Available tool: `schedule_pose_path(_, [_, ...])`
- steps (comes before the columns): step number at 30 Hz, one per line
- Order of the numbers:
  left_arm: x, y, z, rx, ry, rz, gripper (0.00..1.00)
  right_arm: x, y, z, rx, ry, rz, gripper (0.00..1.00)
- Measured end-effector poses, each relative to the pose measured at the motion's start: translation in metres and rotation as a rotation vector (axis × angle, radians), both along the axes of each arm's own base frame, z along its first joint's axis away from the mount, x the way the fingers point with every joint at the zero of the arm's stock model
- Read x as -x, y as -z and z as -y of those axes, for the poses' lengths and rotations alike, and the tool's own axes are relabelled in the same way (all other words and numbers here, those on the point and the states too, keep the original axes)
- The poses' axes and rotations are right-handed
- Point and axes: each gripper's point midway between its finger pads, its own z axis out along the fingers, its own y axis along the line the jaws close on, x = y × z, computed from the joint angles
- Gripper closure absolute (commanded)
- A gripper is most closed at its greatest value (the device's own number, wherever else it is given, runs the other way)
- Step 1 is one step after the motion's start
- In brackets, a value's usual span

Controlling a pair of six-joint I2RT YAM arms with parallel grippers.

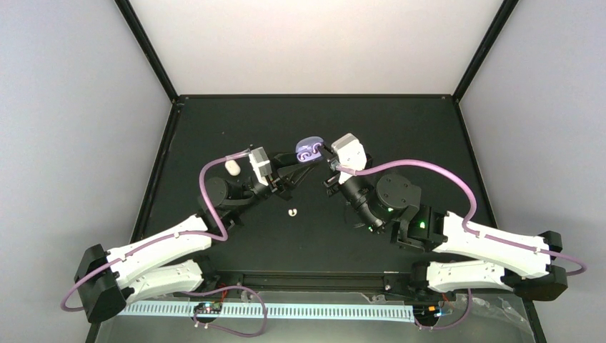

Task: Insert the wireless bluetooth earbuds into the charging case
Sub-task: Place the earbud in the charging case.

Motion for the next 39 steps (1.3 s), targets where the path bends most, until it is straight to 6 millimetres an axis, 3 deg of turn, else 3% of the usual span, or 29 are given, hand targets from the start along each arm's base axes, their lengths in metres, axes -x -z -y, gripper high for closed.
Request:
schedule_pose_path(4, [0.000,0.000,0.000,0.000,0.000,0.000,0.98,-0.001,0.000,0.001,-0.001,0.003,-0.001,0.99])
schedule_pose_path(8, [0.000,0.000,0.000,-0.001,-0.001,0.001,0.98,0.000,0.001,0.000,-0.004,-0.006,-0.007,0.88])
schedule_pose_path(18, [0.000,0.000,0.000,-0.001,-0.003,0.000,0.98,0.004,0.000,-0.001,-0.005,-0.040,-0.008,0.81])
schedule_pose_path(24, [0.000,-0.002,-0.001,0.007,-0.003,0.006,0.98,0.006,-0.006,0.001,-0.013,-0.058,-0.020,0.54])
schedule_pose_path(27, [0.002,-0.004,-0.003,0.013,-0.002,0.013,0.99,0.010,-0.020,0.011,-0.025,-0.067,-0.022,0.45])
schedule_pose_path(33, [0.016,0.002,-0.006,0.000,0.045,0.035,0.98,0.018,-0.073,0.054,-0.152,-0.075,-0.020,0.33])
schedule_pose_path(39, [0.050,0.007,-0.002,-0.047,0.205,0.106,0.98,0.013,-0.083,0.076,-0.187,-0.083,-0.074,0.27])
